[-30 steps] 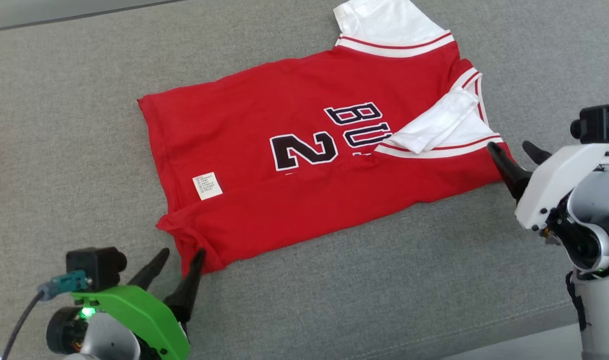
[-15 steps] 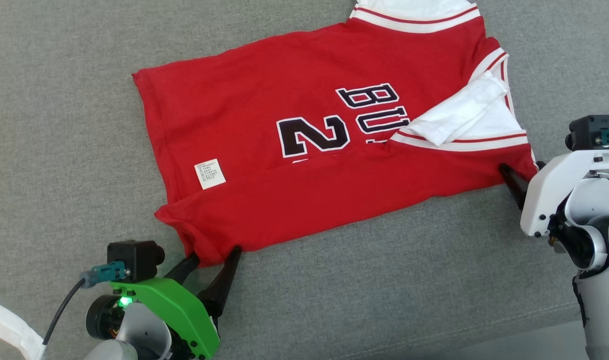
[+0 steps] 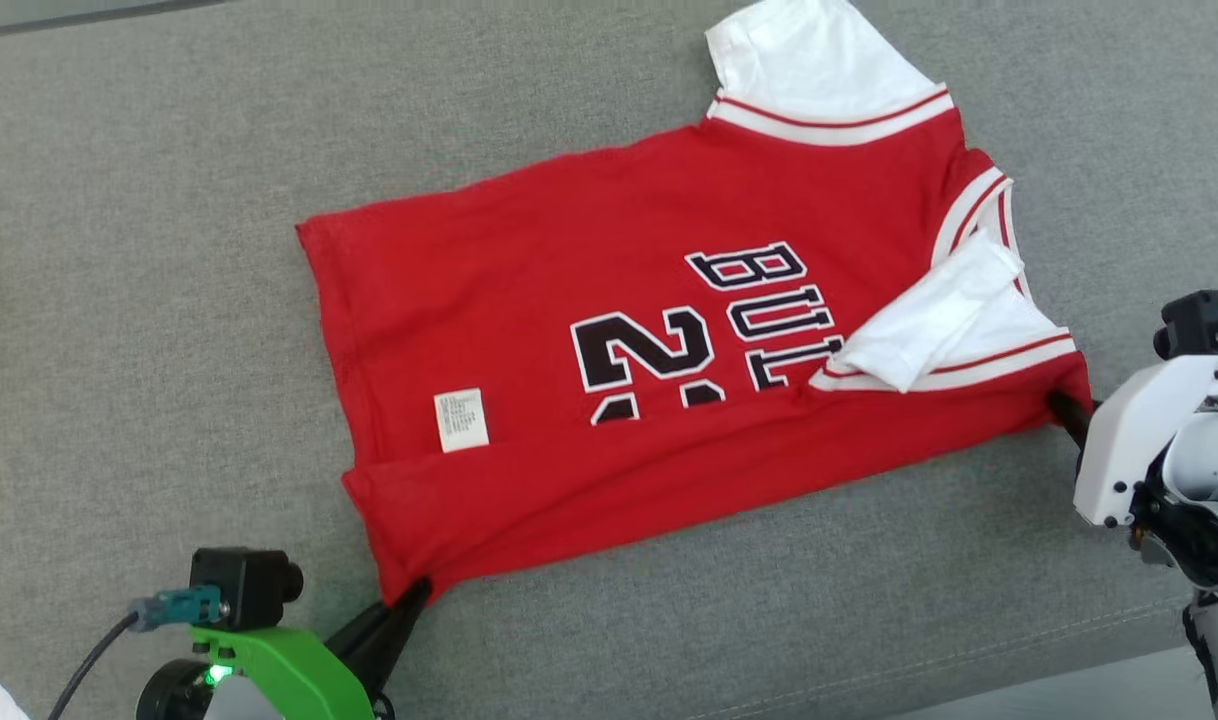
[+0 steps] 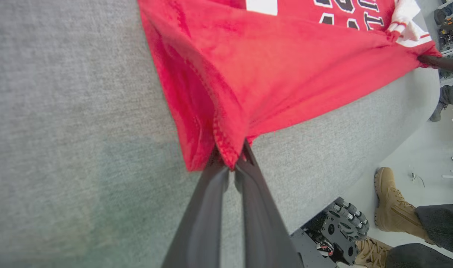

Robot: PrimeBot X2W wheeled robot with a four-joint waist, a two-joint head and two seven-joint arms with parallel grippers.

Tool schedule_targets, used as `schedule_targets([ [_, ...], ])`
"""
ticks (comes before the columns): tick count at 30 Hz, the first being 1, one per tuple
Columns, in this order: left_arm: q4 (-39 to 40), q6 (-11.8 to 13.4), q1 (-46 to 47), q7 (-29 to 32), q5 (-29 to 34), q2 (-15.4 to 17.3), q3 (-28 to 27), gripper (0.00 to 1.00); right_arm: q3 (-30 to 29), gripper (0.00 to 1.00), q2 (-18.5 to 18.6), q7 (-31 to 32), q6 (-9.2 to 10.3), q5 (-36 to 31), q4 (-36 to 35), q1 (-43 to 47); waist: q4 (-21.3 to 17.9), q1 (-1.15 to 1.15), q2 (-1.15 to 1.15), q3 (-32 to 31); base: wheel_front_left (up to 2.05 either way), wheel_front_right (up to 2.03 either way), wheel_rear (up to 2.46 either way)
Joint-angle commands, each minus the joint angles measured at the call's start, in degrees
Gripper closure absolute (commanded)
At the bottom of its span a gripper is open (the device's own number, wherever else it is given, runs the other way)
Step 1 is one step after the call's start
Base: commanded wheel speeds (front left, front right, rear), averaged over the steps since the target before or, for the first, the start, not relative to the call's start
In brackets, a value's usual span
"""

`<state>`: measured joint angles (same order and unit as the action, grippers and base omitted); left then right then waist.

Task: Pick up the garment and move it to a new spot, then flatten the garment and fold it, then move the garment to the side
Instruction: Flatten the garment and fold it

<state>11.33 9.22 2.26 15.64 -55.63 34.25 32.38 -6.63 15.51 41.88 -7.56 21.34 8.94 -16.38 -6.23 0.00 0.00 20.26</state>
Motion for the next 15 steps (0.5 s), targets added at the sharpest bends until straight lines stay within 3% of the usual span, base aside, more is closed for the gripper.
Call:
schedule_targets([
  [1,0.8,-0.3,-2.0,0.3,-0.7,1.3,-0.2,1.0,-0.7,1.0,1.3,0.3,0.14,0.7,-0.4,2.0,-0.3,0.0,0.0,-1.8,0.0,0.0,0.0],
  [5,2.8,0.1,-5.9,0.0,-1.7,2.1,0.4,1.0,0.1,1.0,3.3,1.7,0.14,3.7,-2.7,6.8,-0.2,0.0,0.0,-3.0,0.0,0.0,0.0],
  [9,3.7,0.1,-9.1,-1.2,-2.9,0.7,1.3,1.0,1.4,1.0,4.3,2.8,0.13,6.3,-5.5,11.8,-0.4,0.0,0.0,-3.4,0.0,0.0,0.0],
  [10,3.6,0.1,-9.5,-1.6,-2.9,0.3,1.5,0.75,1.6,0.93,4.5,2.7,0.13,6.6,-6.1,12.4,-0.5,0.0,0.0,-3.5,0.0,0.0,0.0],
  [11,3.4,0.1,-10.0,-2.0,-2.7,0.1,1.7,0.24,1.6,0.06,4.8,1.9,0.13,6.3,-6.7,13.0,-0.6,0.0,0.0,-3.5,0.0,0.0,0.0],
  [12,3.3,0.1,-10.2,-2.2,-2.5,-0.1,1.8,0.0,1.9,0.0,5.3,1.5,0.12,5.7,-7.1,13.5,-0.6,0.0,0.0,-3.6,0.0,0.0,0.0],
  [15,3.1,0.4,-10.0,-3.1,-1.5,0.2,1.6,0.0,0.7,0.0,4.7,0.9,0.12,6.5,-7.6,13.9,-0.6,0.0,0.0,-3.6,0.0,0.0,0.0],
])
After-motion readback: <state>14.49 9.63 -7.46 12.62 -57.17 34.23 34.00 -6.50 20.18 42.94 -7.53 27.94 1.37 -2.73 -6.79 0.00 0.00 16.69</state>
